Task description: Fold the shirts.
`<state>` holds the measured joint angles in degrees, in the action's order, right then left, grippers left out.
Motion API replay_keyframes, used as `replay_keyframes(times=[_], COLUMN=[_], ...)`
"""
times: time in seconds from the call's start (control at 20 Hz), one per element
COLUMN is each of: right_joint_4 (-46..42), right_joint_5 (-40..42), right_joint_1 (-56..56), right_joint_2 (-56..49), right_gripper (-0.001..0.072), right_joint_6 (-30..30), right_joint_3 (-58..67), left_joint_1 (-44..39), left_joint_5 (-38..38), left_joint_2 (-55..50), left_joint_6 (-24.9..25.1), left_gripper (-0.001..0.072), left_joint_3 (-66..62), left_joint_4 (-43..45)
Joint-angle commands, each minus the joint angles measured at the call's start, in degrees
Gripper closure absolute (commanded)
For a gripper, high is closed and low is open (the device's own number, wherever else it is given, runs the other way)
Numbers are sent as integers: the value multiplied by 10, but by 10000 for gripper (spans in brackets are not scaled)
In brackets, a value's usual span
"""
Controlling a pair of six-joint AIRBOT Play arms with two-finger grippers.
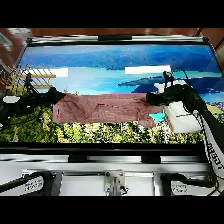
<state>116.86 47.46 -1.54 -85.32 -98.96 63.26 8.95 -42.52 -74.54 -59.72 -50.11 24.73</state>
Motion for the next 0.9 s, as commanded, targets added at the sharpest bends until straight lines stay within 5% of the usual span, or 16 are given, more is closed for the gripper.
replay_keyframes(times=[0.0,0.15,0.2,0.25,0.3,0.5,0.55,0.75,0.85], right_joint_4=[-10,-14,-14,-13,-16,-84,-85,-73,-40], right_joint_5=[3,4,4,7,12,37,62,251,279], right_joint_1=[-1,-1,-1,-1,-1,5,16,55,37], right_joint_2=[-9,-9,-9,-8,-3,50,61,66,66], right_gripper=[645,629,458,265,257,250,149,137,137], right_joint_6=[3,3,3,3,-7,-11,-5,-38,-66], right_joint_3=[1,1,1,1,1,1,1,-16,-56], left_joint_1=[-3,5,8,13,19,56,63,70,70], left_joint_5=[-10,-30,-42,-55,-68,-134,-153,-208,-227], left_joint_2=[-14,-14,-14,-14,-13,-12,-12,-12,-12], left_joint_6=[-3,-12,-7,-8,-7,-8,-8,-8,-8], left_gripper=[681,633,522,212,71,74,75,78,86], left_joint_3=[0,-2,-5,-10,-17,-70,-85,-112,-112], left_joint_4=[26,28,29,29,29,29,29,29,29])
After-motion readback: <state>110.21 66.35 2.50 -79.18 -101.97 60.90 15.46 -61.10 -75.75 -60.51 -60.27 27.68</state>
